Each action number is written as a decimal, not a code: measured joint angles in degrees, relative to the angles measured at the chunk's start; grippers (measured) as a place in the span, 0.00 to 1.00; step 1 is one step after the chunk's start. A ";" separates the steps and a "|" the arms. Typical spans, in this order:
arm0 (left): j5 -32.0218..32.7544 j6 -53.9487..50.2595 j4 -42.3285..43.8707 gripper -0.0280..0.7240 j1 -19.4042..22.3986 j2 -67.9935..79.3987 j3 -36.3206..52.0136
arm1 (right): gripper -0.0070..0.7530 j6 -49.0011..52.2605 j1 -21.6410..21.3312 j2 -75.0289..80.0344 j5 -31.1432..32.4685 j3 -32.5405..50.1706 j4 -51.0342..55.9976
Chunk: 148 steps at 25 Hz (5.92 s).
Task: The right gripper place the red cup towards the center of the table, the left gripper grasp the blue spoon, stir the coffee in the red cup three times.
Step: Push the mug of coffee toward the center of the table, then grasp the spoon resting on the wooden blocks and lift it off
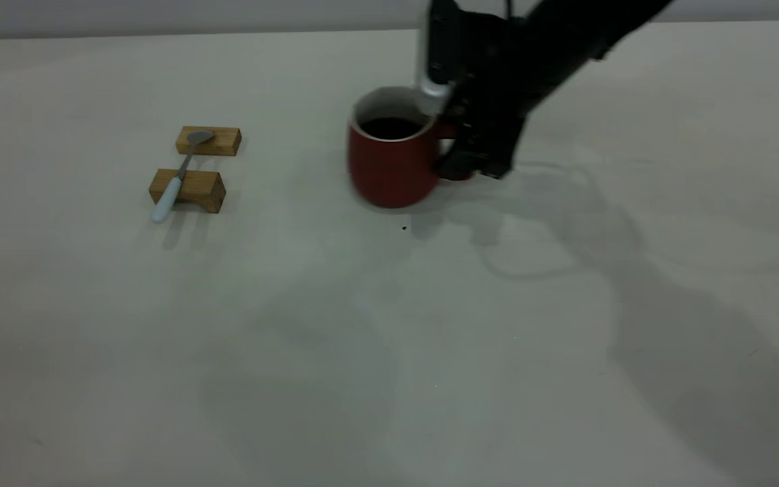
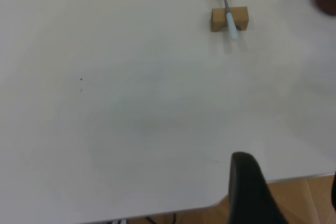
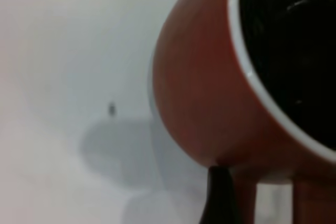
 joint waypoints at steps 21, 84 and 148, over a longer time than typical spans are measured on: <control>0.04 0.02 0.00 0.63 0.00 0.00 0.00 | 0.77 87.89 -1.13 -28.90 37.79 7.20 -30.42; 0.04 0.10 0.00 0.63 0.00 0.00 0.00 | 0.77 121.32 -17.28 -141.50 43.62 63.26 -57.40; -32.49 -10.59 -5.11 0.81 -6.34 132.65 -50.82 | 0.77 121.37 -17.46 -141.55 43.62 63.26 -57.40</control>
